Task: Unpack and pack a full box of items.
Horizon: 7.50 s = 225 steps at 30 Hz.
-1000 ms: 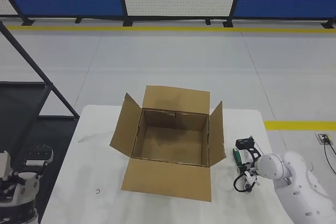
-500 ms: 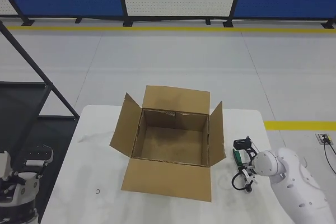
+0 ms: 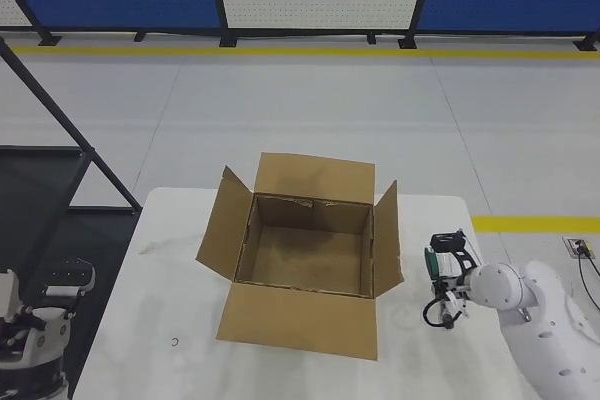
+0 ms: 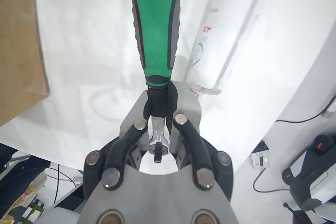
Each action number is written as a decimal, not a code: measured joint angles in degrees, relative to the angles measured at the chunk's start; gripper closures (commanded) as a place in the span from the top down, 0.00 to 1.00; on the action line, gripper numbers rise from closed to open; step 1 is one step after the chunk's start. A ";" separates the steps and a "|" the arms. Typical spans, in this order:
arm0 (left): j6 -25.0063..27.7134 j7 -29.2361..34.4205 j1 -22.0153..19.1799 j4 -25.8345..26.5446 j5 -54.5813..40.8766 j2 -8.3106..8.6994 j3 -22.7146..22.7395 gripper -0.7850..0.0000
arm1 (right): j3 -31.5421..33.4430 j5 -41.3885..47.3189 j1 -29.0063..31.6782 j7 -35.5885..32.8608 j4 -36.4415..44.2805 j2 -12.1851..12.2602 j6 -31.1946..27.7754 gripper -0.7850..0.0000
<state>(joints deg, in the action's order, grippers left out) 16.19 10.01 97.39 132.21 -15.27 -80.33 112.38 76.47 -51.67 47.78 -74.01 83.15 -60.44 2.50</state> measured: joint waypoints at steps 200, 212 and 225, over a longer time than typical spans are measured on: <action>0.00 0.00 0.00 0.00 0.00 0.00 0.00 1.00 | -38.86 0.06 -37.78 64.58 -34.00 -20.83 -41.82 1.00; 0.00 0.00 0.00 0.00 0.00 0.00 0.00 1.00 | -9.46 -10.02 -0.97 44.78 27.06 -9.05 -26.06 1.00; 0.00 0.00 0.00 0.00 0.00 0.00 0.00 1.00 | 12.16 -19.20 14.20 32.07 34.91 -7.39 1.44 1.00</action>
<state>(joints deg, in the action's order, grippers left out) 16.19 10.01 97.39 132.21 -15.27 -80.33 112.38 88.63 -70.87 61.98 -41.94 118.06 -67.84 3.95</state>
